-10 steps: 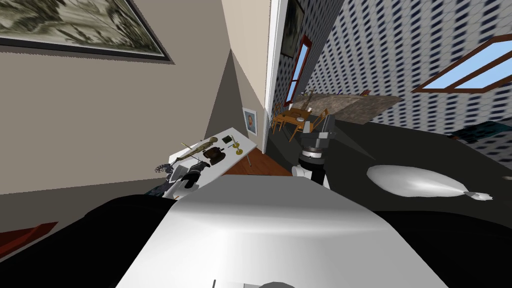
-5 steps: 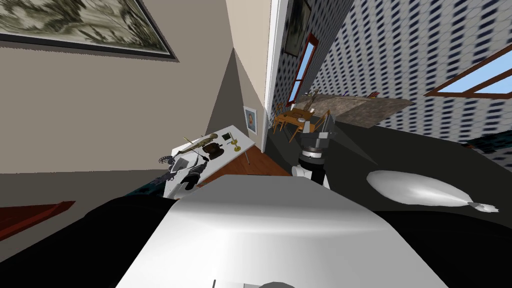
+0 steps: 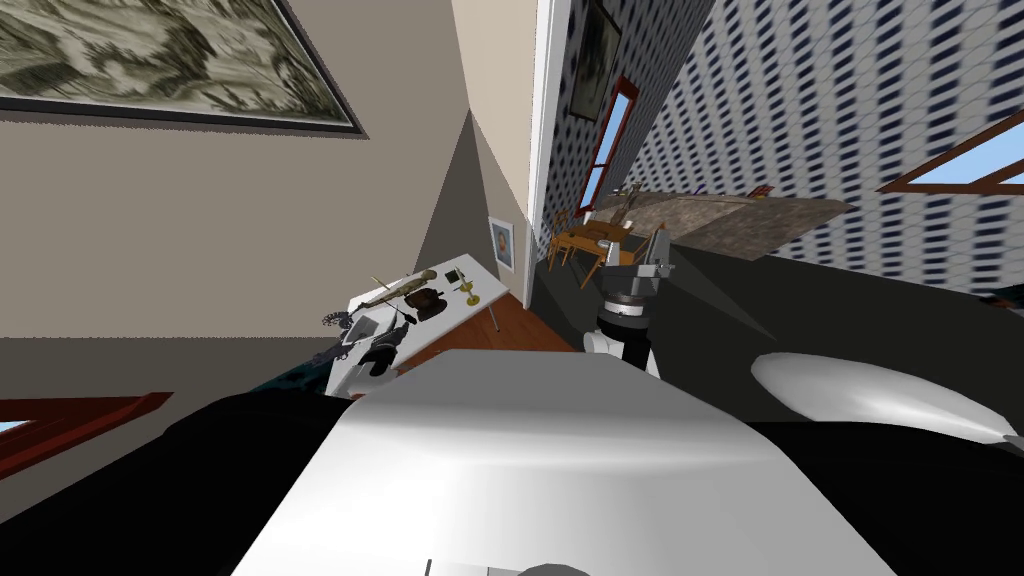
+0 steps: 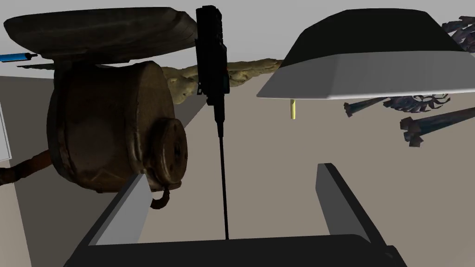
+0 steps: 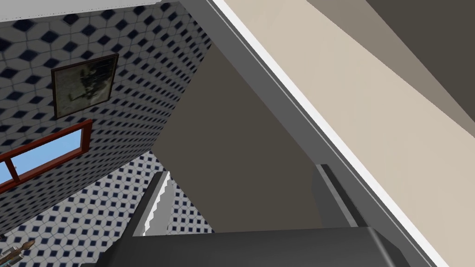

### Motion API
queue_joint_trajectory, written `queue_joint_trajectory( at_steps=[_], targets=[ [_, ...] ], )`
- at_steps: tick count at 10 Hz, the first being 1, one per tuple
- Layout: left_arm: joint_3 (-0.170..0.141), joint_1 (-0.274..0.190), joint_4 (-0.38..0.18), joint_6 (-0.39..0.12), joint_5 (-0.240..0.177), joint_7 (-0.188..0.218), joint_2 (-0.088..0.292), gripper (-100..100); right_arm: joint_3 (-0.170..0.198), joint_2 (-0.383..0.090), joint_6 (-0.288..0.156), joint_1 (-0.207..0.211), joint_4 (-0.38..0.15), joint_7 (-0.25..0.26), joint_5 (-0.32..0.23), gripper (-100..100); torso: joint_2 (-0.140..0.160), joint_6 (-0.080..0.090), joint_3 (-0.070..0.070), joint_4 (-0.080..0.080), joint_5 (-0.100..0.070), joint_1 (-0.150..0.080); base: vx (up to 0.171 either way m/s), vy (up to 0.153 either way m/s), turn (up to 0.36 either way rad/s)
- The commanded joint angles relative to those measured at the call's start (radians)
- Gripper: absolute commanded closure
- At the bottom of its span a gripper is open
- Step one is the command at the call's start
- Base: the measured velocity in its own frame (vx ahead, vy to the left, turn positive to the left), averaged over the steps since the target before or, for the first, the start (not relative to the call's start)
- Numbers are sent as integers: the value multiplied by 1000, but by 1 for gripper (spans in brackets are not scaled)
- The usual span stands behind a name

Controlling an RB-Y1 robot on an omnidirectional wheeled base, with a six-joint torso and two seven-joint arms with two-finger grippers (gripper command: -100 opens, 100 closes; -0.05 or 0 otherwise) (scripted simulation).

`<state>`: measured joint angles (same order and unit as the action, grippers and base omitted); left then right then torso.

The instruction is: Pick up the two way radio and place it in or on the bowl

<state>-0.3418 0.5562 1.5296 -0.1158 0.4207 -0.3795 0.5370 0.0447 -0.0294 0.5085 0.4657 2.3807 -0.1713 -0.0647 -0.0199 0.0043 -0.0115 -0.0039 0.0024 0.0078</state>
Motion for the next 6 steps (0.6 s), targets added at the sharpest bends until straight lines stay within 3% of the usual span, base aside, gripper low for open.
queue_joint_trajectory(
  at_steps=[1,3,4,5,6],
  targets=[
    [-24,-32,-22,8,13,-7,-2,-100,0,0,0,0,0,0,0,0,0,0,0,0,0,0,186,65,-12],
    [-35,-51,-37,4,18,-9,-7,-100,0,0,0,0,0,0,0,0,-2,0,-1,-1,2,5,168,100,-15],
    [-31,-44,-29,3,16,-8,-5,-100,0,0,0,0,0,0,0,0,-1,0,-1,-1,2,7,70,51,-12],
    [-32,-46,-30,3,16,-9,-5,0,0,0,0,0,0,0,0,0,4,0,2,0,1,4,14,10,-2],
    [-31,-46,-30,3,16,-9,-5,-100,0,0,0,0,0,0,0,0,7,-1,4,1,1,1,7,4,-1]
  ],
)
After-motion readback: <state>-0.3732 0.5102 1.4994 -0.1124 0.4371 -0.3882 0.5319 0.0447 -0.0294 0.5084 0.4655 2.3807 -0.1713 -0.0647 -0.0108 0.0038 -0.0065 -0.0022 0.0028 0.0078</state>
